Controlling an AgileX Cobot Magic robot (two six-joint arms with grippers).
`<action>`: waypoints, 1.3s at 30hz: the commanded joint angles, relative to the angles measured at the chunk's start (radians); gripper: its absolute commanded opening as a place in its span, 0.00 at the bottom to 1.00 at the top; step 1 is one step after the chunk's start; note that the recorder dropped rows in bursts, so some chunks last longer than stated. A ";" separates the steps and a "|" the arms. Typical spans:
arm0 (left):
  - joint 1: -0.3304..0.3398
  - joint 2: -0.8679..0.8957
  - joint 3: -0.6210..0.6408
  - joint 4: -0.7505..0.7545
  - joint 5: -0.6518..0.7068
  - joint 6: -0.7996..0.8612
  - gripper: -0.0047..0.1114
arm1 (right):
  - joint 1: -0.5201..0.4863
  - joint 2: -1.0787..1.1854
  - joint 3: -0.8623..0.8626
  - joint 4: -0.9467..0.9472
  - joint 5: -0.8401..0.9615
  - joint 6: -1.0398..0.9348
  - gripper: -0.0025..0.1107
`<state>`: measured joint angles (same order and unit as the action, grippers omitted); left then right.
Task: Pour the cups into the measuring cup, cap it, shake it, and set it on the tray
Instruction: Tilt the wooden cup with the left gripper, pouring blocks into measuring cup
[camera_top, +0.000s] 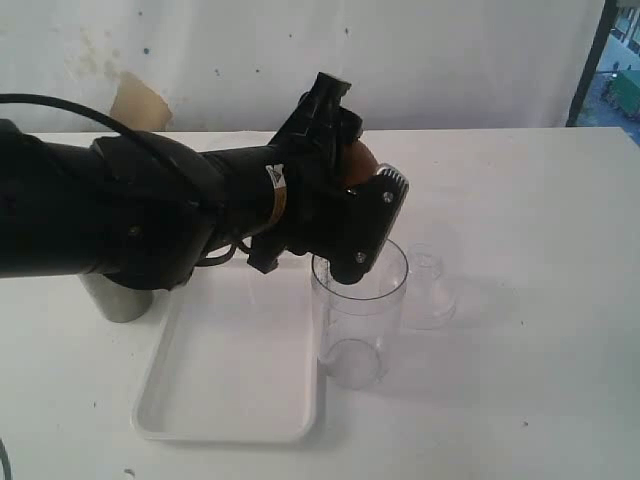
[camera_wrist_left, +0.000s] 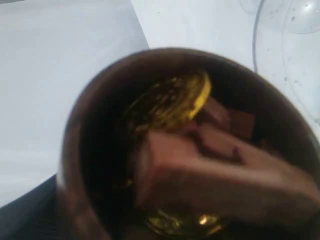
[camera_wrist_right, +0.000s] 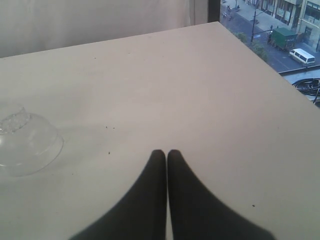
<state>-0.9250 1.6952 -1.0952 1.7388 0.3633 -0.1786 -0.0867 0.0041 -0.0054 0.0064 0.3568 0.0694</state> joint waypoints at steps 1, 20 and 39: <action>-0.004 -0.006 -0.009 0.006 0.019 0.001 0.04 | -0.002 -0.004 0.005 0.001 -0.006 -0.004 0.02; -0.004 -0.006 -0.009 0.006 0.024 0.090 0.04 | -0.002 -0.004 0.005 0.001 -0.006 -0.004 0.02; -0.043 0.008 -0.009 0.006 0.102 0.185 0.04 | -0.002 -0.004 0.005 0.001 -0.006 -0.004 0.02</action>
<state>-0.9651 1.6975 -1.0952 1.7388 0.4427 -0.0150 -0.0867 0.0041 -0.0054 0.0064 0.3568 0.0694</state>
